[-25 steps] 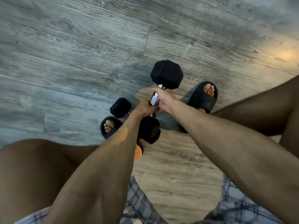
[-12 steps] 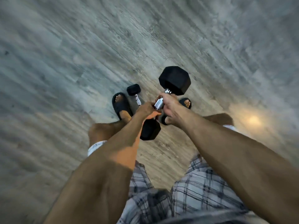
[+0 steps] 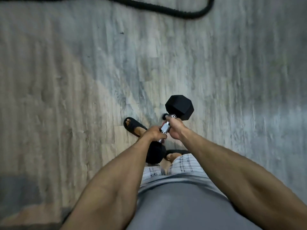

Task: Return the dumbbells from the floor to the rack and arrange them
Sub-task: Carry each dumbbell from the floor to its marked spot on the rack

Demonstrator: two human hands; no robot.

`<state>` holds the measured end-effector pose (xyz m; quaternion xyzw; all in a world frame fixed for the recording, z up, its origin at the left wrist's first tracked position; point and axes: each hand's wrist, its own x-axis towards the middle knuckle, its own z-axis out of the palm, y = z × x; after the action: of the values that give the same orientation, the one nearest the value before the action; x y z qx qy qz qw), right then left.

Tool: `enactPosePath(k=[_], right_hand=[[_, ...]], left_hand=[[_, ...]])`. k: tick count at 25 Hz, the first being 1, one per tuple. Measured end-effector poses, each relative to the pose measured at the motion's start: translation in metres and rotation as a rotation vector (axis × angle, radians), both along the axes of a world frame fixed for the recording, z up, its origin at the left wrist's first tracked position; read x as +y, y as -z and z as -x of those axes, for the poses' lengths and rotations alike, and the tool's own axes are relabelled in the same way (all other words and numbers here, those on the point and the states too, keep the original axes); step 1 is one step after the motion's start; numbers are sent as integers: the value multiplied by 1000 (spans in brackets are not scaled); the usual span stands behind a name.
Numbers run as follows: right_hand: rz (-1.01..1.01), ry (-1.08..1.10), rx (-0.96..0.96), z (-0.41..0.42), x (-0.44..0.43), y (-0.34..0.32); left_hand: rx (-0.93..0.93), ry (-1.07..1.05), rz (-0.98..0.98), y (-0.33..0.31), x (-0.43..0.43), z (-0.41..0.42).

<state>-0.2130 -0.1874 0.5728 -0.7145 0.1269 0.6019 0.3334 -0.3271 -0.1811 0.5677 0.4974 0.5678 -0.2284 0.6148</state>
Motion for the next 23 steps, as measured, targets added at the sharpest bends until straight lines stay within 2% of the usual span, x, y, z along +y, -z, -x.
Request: enactPosePath(k=[2,10,15,23], right_hand=[[-19,-150,-7,38,42,-15],[-109,-673,42,175,181,-48],[-103,-870,73,243,253,-42],[-43,-1131,115,315,384,-45]], left_hand=[[-75,-100,-14,-8,29,35],[-84,-578,-101,-28,117,163],[-24,-797,-114,-29,165,216],[76,-1005,-35,-32,284,264]])
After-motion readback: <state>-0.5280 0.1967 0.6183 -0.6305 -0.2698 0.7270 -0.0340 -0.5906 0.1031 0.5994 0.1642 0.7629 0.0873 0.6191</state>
